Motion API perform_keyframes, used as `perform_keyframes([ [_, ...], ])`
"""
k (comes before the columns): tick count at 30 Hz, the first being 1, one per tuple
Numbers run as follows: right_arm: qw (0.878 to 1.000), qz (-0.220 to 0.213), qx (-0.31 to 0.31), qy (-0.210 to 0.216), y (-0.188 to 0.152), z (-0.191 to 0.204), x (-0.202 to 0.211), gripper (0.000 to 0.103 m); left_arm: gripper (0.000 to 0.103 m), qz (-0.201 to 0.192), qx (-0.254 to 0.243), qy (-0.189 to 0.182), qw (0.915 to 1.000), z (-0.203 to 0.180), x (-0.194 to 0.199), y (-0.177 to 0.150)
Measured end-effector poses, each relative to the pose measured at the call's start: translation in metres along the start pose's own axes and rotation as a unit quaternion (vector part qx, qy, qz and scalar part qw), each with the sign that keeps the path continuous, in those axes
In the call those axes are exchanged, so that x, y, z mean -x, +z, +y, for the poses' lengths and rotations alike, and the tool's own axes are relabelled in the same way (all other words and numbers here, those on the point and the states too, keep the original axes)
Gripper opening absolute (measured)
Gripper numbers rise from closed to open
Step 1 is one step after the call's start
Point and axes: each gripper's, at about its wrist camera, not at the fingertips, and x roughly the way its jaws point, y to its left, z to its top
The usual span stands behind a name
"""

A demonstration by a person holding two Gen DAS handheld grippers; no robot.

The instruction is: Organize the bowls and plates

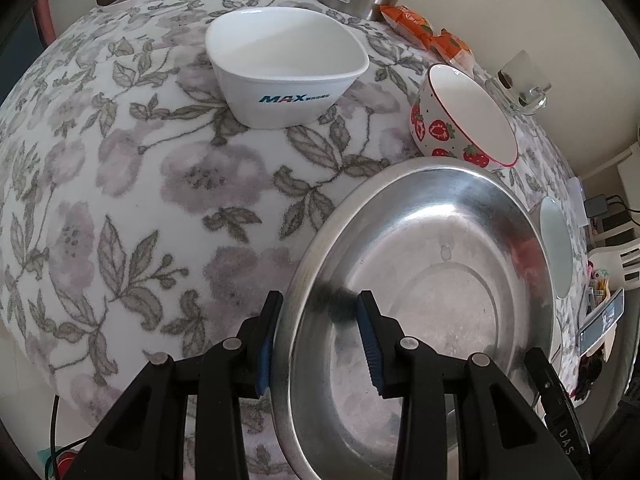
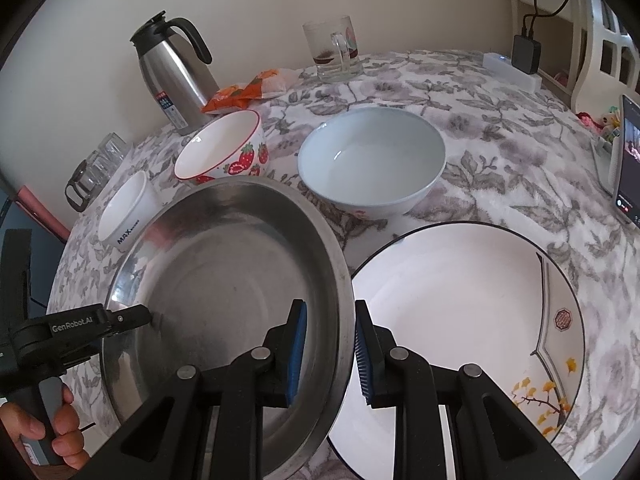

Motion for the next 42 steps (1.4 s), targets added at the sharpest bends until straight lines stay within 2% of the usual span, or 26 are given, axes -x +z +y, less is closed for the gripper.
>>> perform_keyframes([
  [22,1.0,0.001,0.001,0.0,0.0,0.0,-0.001,0.026,0.04,0.0,0.011,-0.009,0.9999,0.005,0.006,0.0],
  [25,1.0,0.002,0.001,0.001,0.0,0.0,-0.001,0.03,0.041,-0.003,0.016,-0.013,0.9998,0.007,0.009,0.0],
  [29,1.0,0.0,0.001,0.0,0.0,0.0,0.0,0.031,0.052,-0.026,0.014,-0.009,0.9995,0.007,0.023,-0.001],
  [37,0.999,-0.037,-0.009,-0.002,0.006,0.0,0.017,0.031,0.056,-0.073,0.007,0.016,0.9972,0.013,0.048,0.0],
  [42,0.998,-0.058,-0.012,0.002,0.007,0.0,0.025,0.033,0.059,-0.077,0.001,0.028,0.9966,0.01,0.05,0.0],
])
